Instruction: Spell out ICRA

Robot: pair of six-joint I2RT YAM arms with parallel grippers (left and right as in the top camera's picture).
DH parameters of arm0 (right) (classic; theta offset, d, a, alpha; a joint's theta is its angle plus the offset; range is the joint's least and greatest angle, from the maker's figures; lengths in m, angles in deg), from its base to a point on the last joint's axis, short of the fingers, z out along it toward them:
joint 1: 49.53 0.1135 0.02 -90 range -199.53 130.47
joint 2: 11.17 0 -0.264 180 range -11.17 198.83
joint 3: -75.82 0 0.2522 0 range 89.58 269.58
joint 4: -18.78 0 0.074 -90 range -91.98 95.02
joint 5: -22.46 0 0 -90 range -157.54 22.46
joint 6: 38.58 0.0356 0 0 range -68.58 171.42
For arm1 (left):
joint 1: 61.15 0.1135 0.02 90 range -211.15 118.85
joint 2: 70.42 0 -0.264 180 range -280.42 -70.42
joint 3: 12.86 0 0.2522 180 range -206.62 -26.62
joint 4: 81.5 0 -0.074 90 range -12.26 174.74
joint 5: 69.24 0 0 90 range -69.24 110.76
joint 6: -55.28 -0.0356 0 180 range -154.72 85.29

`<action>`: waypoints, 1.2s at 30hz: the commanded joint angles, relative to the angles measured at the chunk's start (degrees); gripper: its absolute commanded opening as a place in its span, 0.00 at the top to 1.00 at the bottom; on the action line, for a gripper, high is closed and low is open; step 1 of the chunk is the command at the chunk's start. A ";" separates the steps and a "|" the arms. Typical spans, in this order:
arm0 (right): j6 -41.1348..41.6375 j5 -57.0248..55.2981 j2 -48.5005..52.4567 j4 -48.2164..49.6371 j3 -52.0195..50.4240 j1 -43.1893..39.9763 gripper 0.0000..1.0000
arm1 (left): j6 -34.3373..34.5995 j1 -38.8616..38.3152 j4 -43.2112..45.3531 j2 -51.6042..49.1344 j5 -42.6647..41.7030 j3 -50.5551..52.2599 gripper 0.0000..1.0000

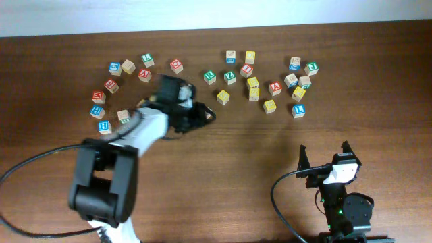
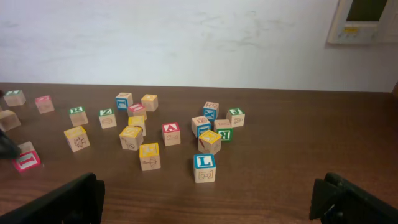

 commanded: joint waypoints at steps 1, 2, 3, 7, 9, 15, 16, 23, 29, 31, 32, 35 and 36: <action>0.24 -0.33 -0.37 -0.26 -0.31 -0.42 0.02 | 5.46 -8.20 0.33 0.37 29.88 0.37 0.35; 0.24 -0.33 -0.37 -0.26 -0.31 -0.44 0.02 | 5.42 -9.27 0.28 0.37 34.14 0.37 0.35; 0.24 -0.33 -0.37 -0.26 -0.31 -0.44 0.02 | 5.35 -10.14 -0.13 0.50 37.35 0.31 0.36; 0.24 -0.33 -0.37 -0.26 -0.31 -0.44 0.02 | 4.04 -10.56 -3.32 5.84 40.04 0.20 0.38; 0.24 -0.33 -0.37 -0.26 -0.31 -0.44 0.02 | 2.58 -10.29 -6.34 13.09 40.19 0.20 0.37; 0.24 -0.33 -0.37 -0.26 -0.31 -0.44 0.02 | 2.40 -10.32 -29.31 36.65 40.09 2.10 0.53; 0.24 -0.33 -0.37 -0.26 -0.31 -0.44 0.02 | 2.43 -10.32 -31.06 39.01 39.78 3.23 0.52; 0.24 -0.33 -0.37 -0.26 -0.31 -0.44 0.02 | 4.57 -10.43 -39.32 58.18 37.38 10.51 0.10; 0.24 -0.33 -0.37 -0.26 -0.31 -0.44 0.02 | 4.57 -10.43 -39.87 64.19 38.23 10.51 0.01; 0.24 -0.33 -0.37 -0.26 -0.31 -0.44 0.02 | 4.55 -10.43 -39.87 64.13 38.25 10.51 0.01; 0.24 -0.33 -0.37 -0.26 -0.31 -0.44 0.02 | 4.57 -10.40 -39.85 64.13 38.25 10.51 0.01; 0.24 -0.33 -0.37 -0.26 -0.31 -0.44 0.02 | 4.55 -10.43 -39.82 64.13 38.25 10.51 0.01; 0.24 -0.33 -0.37 -0.26 -0.31 -0.44 0.01 | 4.57 -10.40 -39.82 64.13 38.25 10.51 0.01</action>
